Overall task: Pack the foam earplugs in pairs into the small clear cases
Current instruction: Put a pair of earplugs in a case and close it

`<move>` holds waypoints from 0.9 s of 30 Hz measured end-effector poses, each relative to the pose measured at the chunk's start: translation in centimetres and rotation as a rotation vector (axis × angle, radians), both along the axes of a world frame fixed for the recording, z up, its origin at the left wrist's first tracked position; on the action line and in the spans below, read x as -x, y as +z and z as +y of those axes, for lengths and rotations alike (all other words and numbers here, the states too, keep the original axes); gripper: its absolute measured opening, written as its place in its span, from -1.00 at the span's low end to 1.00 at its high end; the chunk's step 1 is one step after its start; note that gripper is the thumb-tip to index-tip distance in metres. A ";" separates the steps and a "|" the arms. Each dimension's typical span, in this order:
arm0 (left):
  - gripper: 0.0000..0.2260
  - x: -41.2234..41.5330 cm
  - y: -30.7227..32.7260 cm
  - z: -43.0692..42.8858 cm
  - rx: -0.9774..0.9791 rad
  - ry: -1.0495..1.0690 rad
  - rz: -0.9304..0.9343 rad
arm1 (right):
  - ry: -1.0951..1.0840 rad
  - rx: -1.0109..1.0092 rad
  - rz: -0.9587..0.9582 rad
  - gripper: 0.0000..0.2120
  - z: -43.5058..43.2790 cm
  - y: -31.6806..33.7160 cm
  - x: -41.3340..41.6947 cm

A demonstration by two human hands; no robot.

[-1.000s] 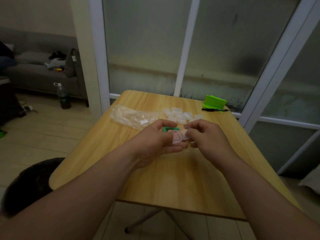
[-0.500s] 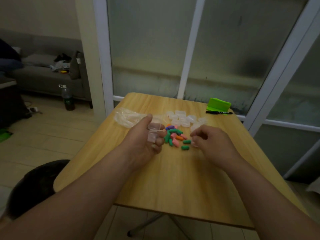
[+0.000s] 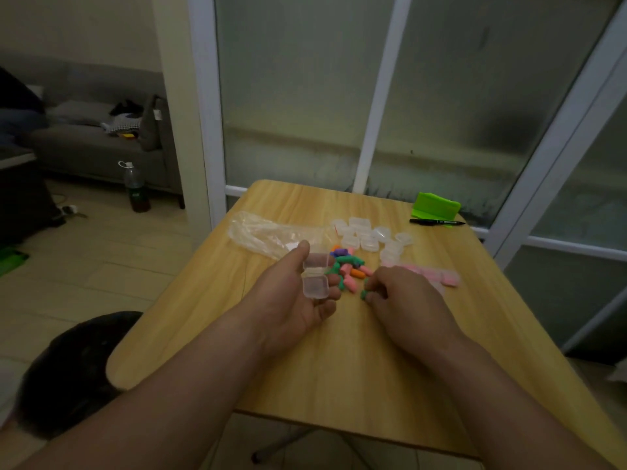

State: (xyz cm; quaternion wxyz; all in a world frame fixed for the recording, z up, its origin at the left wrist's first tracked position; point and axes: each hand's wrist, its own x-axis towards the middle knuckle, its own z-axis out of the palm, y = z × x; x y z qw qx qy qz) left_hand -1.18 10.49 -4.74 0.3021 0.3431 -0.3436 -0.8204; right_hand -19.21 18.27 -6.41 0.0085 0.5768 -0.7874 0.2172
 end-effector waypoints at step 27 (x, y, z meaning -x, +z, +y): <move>-0.46 1.8 -1.3 0.3 0.000 -0.137 0.066 | 0.153 0.345 -0.165 -0.88 1.3 1.5 -2.4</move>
